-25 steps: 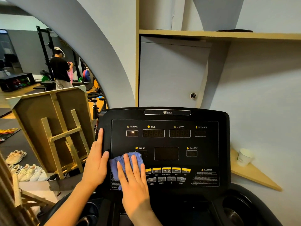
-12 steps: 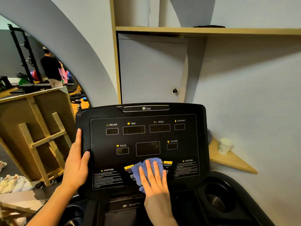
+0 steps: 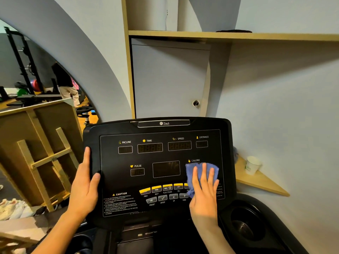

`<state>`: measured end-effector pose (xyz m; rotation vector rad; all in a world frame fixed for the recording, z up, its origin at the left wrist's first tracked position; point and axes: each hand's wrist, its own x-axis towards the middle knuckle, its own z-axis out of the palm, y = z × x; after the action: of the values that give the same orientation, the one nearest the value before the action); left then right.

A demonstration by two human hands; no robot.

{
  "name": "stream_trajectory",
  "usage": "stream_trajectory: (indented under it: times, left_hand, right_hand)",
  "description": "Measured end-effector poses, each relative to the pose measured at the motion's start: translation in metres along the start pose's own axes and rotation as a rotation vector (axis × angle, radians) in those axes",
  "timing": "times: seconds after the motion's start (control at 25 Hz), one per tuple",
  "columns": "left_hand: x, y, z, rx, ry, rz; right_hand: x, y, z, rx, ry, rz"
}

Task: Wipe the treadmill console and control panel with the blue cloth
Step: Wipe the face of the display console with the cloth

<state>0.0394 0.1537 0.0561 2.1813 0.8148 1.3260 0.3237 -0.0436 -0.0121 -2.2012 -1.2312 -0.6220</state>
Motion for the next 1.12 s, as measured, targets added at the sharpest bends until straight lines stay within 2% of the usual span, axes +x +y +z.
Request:
stream_trajectory:
  times: [0.2,0.48,1.12]
  left_hand:
    - [0.000,-0.004,0.000,-0.005,-0.008,0.000]
    - [0.000,-0.003,0.001,-0.005,-0.006,-0.002]
    - [-0.001,-0.004,-0.001,0.017,-0.001,-0.009]
  right_hand:
    - [0.045,-0.027,-0.014,0.112,0.074,0.141]
    - [0.070,-0.053,-0.016,0.119,0.131,0.164]
    - [0.069,-0.150,-0.002,0.107,0.075,-0.120]
